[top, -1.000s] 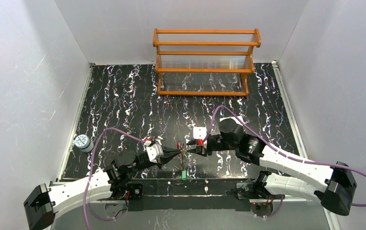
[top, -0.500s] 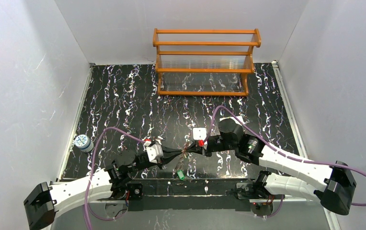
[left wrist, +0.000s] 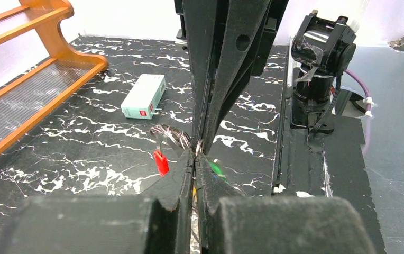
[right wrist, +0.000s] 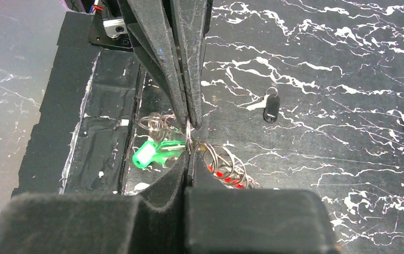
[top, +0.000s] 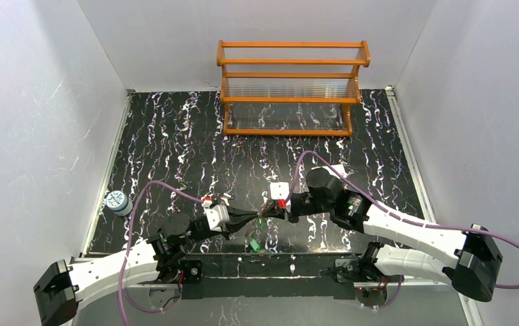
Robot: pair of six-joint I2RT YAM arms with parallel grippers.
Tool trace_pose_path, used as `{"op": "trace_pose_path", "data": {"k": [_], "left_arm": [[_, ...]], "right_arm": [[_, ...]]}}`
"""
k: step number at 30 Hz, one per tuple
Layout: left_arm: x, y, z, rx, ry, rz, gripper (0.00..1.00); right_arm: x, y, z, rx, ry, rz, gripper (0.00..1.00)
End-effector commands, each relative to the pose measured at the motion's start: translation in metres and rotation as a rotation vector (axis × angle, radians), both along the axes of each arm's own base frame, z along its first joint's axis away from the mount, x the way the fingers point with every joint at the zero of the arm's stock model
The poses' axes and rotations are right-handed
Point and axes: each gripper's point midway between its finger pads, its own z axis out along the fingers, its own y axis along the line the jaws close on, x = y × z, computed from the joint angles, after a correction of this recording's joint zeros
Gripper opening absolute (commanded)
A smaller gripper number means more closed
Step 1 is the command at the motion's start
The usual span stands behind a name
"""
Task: Put the keys on the keyring
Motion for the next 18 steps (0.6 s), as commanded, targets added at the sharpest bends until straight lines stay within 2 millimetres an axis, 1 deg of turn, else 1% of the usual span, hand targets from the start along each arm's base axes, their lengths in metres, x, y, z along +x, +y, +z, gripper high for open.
{"op": "trace_pose_path", "data": {"k": [1,9,10,11,15,18], "left_arm": [[-0.001,0.001,0.024,-0.079,-0.049,0.0,0.0],[-0.001,-0.001,0.021,-0.07,-0.041,-0.006,0.0],[-0.001,-0.001,0.021,-0.069,-0.039,-0.005,0.0],[-0.001,-0.001,0.02,-0.068,-0.037,-0.006,0.0],[-0.001,-0.001,0.019,-0.064,-0.036,-0.004,0.0],[0.0,-0.001,0.019,-0.063,-0.036,-0.003,0.0]], "right_arm": [[0.0,0.004,-0.001,0.0,-0.007,0.017,0.01],[0.001,0.009,-0.004,-0.001,0.014,0.02,0.01],[0.001,0.009,-0.003,0.001,0.012,0.018,0.04],[0.002,0.009,-0.002,0.002,0.008,0.013,0.1],[0.007,0.005,0.006,0.018,-0.026,-0.018,0.27],[0.009,0.002,0.014,0.045,-0.056,-0.036,0.35]]}}
